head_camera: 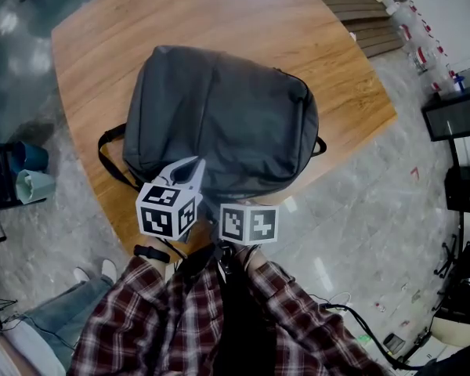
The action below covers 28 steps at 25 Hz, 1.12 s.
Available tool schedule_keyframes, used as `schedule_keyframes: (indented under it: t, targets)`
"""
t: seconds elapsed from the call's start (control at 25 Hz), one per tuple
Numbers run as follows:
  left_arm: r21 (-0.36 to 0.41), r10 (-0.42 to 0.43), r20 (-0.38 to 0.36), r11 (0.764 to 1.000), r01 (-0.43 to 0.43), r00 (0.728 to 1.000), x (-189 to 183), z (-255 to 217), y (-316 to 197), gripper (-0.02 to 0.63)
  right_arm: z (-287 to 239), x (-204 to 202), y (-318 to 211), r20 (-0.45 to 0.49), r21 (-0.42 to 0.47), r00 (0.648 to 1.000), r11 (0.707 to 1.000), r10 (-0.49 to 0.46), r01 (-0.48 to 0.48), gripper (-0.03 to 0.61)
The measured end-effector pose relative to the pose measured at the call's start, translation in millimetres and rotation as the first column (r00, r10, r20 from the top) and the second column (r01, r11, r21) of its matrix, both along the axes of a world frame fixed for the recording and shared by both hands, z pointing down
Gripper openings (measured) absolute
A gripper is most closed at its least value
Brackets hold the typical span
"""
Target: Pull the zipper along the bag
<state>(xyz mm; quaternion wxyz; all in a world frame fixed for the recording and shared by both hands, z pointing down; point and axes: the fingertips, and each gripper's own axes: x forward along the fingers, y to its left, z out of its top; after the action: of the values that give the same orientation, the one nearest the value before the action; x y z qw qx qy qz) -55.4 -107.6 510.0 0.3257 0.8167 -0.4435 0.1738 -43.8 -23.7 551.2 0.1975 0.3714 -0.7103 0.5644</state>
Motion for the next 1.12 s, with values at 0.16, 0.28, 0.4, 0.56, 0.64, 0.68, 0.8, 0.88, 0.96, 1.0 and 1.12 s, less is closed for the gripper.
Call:
schedule_keyframes:
  t: [0.16, 0.28, 0.4, 0.56, 0.64, 0.68, 0.8, 0.88, 0.96, 1.0, 1.12]
  targets:
    - [0.012, -0.006, 0.021, 1.000, 0.005, 1.000, 0, 1, -1, 0.008, 4, -4, 3, -0.001, 0.023, 1.000, 1.000, -0.012, 0.012, 0.038]
    - [0.037, -0.015, 0.066, 0.999, 0.012, 0.998, 0, 3, -1, 0.008, 1, -2, 5, -0.033, 0.028, 0.999, 0.999, -0.032, 0.033, 0.017]
    - [0.055, -0.019, 0.106, 0.998, 0.013, 0.994, 0, 6, -1, 0.008, -2, 2, 6, -0.028, 0.032, 0.998, 0.998, -0.055, 0.056, 0.017]
    - [0.047, -0.012, 0.137, 0.999, 0.006, 0.991, 2, 9, -2, 0.008, -3, 11, 8, -0.074, 0.046, 0.992, 0.993, -0.102, 0.106, 0.017]
    - [0.035, -0.008, 0.143, 0.999, 0.003, 0.990, 2, 11, -2, 0.008, -4, 20, 9, -0.098, 0.049, 0.989, 0.992, -0.111, 0.116, 0.017]
    - [0.029, -0.005, 0.147, 1.000, 0.001, 0.989, 2, 12, -2, 0.008, -3, 27, 9, -0.106, 0.049, 0.988, 0.992, -0.111, 0.117, 0.017]
    - [0.020, 0.000, 0.149, 1.000, -0.003, 0.989, 2, 15, -3, 0.008, -2, 52, 10, -0.132, 0.049, 0.986, 0.993, -0.104, 0.111, 0.017]
    - [0.015, 0.002, 0.146, 1.000, -0.005, 0.989, 1, 16, -3, 0.008, -2, 69, 10, -0.149, 0.050, 0.984, 0.993, -0.099, 0.108, 0.017]
    - [0.008, 0.004, 0.145, 1.000, -0.005, 0.989, 1, 16, -3, 0.008, -4, 87, 10, -0.166, 0.053, 0.982, 0.994, -0.088, 0.098, 0.017]
    - [0.005, 0.005, 0.146, 1.000, -0.006, 0.989, 1, 16, -3, 0.008, -5, 97, 9, -0.176, 0.055, 0.981, 0.994, -0.080, 0.091, 0.017]
    - [0.002, 0.007, 0.150, 1.000, -0.007, 0.989, 3, 18, -4, 0.008, -6, 127, 8, -0.206, 0.065, 0.977, 0.995, -0.059, 0.074, 0.017]
